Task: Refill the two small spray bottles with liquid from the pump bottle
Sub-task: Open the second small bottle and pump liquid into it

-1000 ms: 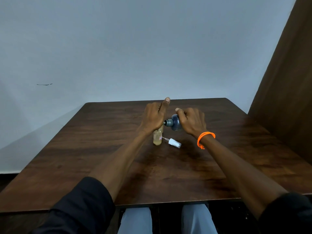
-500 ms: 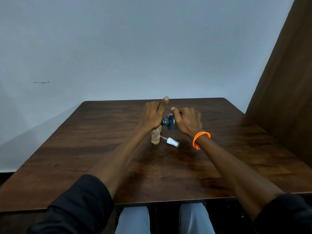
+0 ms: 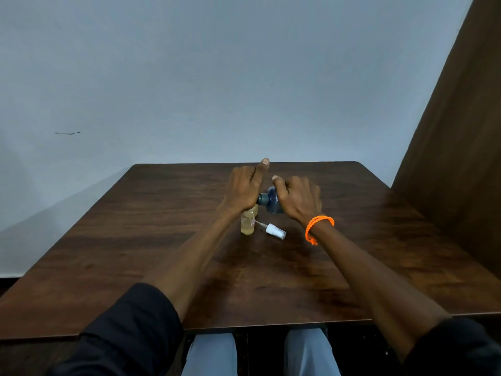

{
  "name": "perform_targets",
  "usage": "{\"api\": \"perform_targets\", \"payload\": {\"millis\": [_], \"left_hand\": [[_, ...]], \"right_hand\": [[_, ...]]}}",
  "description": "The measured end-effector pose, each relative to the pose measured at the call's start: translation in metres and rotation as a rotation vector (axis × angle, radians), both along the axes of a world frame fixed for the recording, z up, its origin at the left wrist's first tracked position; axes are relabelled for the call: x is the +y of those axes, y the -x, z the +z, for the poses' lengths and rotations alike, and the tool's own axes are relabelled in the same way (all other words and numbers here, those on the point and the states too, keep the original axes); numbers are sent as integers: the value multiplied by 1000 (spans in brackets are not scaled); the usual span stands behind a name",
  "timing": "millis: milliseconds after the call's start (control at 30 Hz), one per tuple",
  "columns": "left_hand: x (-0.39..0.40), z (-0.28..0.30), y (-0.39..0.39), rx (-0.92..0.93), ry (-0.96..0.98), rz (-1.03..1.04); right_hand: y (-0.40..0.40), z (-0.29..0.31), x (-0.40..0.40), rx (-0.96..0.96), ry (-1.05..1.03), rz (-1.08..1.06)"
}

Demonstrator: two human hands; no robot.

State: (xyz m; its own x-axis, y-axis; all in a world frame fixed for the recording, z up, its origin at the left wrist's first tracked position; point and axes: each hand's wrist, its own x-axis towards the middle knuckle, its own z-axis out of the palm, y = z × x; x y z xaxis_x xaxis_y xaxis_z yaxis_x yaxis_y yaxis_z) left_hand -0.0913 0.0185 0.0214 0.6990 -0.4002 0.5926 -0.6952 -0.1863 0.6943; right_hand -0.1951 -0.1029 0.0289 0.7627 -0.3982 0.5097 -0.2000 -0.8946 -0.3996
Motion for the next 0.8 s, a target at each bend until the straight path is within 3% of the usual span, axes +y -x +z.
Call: {"api": "perform_targets", "payload": {"millis": [300,400,567,700,800], "left_hand": [[8,2,1,-21,-46,53],[8,3,5,-25,-42,78],[9,1,5,36,38,101],[4,-2,10,71,132,126],[7,-5,11,217,284,122]], "right_hand": [[-6,-17,-14,85,-165,119],[-5,-21,-17,95,-129,183],[-3,-18,-12,82,123,238],[-4,-18,2,12,80,304],[-7,-18,8,22,87,250]]}}
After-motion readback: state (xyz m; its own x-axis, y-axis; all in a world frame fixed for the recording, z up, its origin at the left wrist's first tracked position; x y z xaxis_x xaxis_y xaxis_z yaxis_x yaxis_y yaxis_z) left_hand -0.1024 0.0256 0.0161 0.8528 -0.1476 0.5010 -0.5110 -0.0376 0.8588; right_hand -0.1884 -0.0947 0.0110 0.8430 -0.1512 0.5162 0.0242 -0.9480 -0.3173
